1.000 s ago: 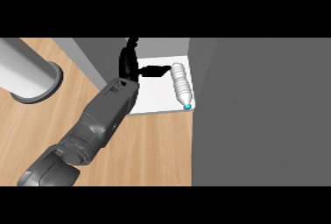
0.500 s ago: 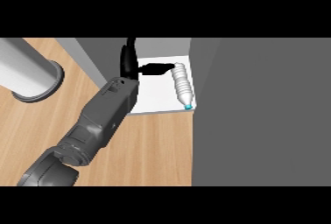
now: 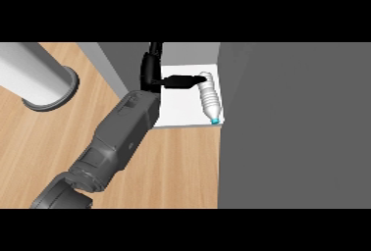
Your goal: Pick up the bottled water, place it into the cabinet and close the cabinet
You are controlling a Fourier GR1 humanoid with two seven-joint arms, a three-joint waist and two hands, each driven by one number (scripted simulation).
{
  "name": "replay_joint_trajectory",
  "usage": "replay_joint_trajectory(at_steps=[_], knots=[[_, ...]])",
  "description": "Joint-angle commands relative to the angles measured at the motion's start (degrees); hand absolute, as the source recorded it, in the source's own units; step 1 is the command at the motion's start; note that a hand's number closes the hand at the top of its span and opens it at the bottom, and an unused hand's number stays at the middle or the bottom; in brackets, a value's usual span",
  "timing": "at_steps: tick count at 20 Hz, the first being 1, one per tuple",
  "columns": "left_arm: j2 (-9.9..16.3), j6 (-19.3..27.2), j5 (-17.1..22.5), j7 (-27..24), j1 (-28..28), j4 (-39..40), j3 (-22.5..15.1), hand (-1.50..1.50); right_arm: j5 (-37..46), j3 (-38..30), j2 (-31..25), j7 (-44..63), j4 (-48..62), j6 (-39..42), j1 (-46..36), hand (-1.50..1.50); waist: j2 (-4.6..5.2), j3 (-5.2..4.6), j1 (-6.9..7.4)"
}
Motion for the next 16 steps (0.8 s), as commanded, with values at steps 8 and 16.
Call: replay_joint_trajectory(at_steps=[8,16], knots=[[1.71,-6.89,1.89,-0.35,13.08,-13.65,-3.03,-1.5,-1.5,-3.51,-0.92,-0.24,1.86,-0.62,0.07,-1.5,-1.31,-0.22,3.99],[1.21,-6.21,2.68,6.88,26.6,-34.77,-10.02,-1.5,1.31,2.34,0.5,0.83,-4.22,-2.15,5.3,-1.5,-1.65,-0.23,4.31]])
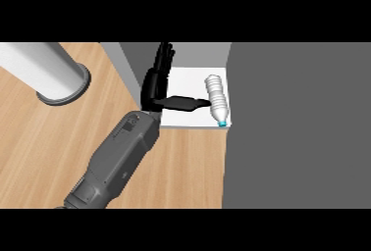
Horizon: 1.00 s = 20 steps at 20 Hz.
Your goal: Pick up the bottled water, place it into the cabinet and close the cabinet
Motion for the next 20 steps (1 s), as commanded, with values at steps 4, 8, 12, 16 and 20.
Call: replay_joint_trajectory(at_steps=[4,8,12,16,20], knots=[[1.93,1.23,1.42,6.47,16.85,-22.49,-4.18,-1.5,0.46,-0.96,-0.43,-1.32,1.61,0.29,0.19,-1.5,-0.7,-0.1,2.21],[2.95,5.97,-0.67,10.72,26.18,-37.97,-8.92,-1.5,3.14,2.79,1.02,-1.93,1.69,-0.27,0.79,-1.5,-0.35,-0.11,1.39],[5.75,7.63,-1.79,14.83,36.97,-54.16,-13.42,-1.5,3.17,3.15,0.65,-1.13,-0.8,-0.88,1.18,-1.5,0.03,-0.13,0.31],[8.08,10.82,-4.16,19.6,45.0,-66.97,-18.65,-1.5,2.89,0.43,-1.64,0.71,1.4,0.21,-3.51,-1.5,0.26,-0.11,0.3],[11.81,8.11,-5.22,17.39,52.78,-73.44,-21.43,-1.5,7.19,4.29,-5.37,0.29,-2.63,3.79,-0.33,1.5,0.28,-0.16,-0.31]])
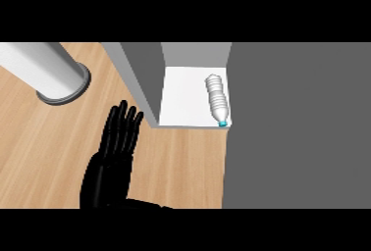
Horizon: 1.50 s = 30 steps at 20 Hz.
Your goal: Pick up the bottled water, place it into the cabinet and close the cabinet
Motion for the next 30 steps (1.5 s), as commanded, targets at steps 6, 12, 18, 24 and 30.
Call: replay_joint_trajectory(at_steps=[6,12,18,24,30], knots=[[6.59,0.06,-1.22,-3.65,17.97,-17.88,-2.69,-1.5,5.12,6.58,-7.37,4.85,-3.92,7.35,-1.14,1.5,0.16,-0.07,0.08],[13.12,-5.34,4.08,-9.32,29.9,-23.82,4.35,-1.5,9.7,13.39,-8.28,3.76,-7.53,8.79,1.71,1.5,-0.01,-0.13,-0.05],[15.77,-10.13,7.75,-12.87,37.47,-27.27,7.8,-1.5,15.2,21.48,-4.1,11.01,-9.99,5.52,-3.54,1.5,0.14,-0.16,0.56],[18.19,-15.91,13.02,-14.52,44.67,-29.58,13.01,-1.5,20.1,29.06,0.21,14.96,-8.56,3.09,-3.93,1.5,-0.11,-0.18,0.98],[19.8,-21.44,15.67,-16.29,48.63,-30.37,17.62,-1.5,13.82,26.45,5.68,20.62,-5.4,2.03,-9.14,1.5,0.28,-0.16,2.34]])
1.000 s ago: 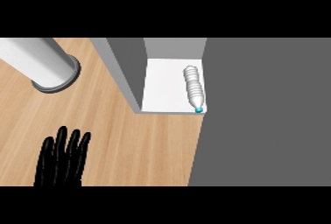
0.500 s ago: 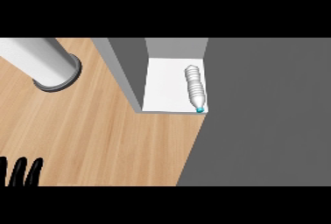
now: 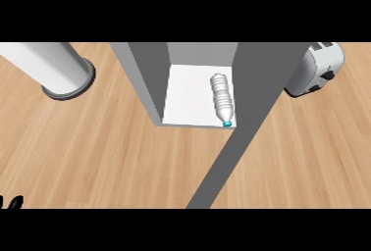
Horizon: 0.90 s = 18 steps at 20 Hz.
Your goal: Pick up the bottled water, place it into the cabinet and close the cabinet
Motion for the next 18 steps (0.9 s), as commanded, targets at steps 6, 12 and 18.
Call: replay_joint_trajectory(at_steps=[6,12,18], knots=[[2.51,-8.01,9.27,-2.0,4.86,-2.52,8.73,-1.5,-8.85,6.52,7.61,7.48,2.83,-7.93,-10.59,1.5,-0.04,-0.24,0.97],[2.97,-13.32,10.96,-3.9,8.95,-0.73,11.09,-1.5,-14.48,1.58,7.57,9.36,6.51,-11.32,-18.23,1.5,0.09,-0.22,1.92],[3.95,-17.59,13.46,-4.88,11.59,-1.12,14.96,-1.5,-23.22,-6.96,7.63,11.42,12.99,-15.0,-28.8,1.5,0.18,-0.14,2.26]])
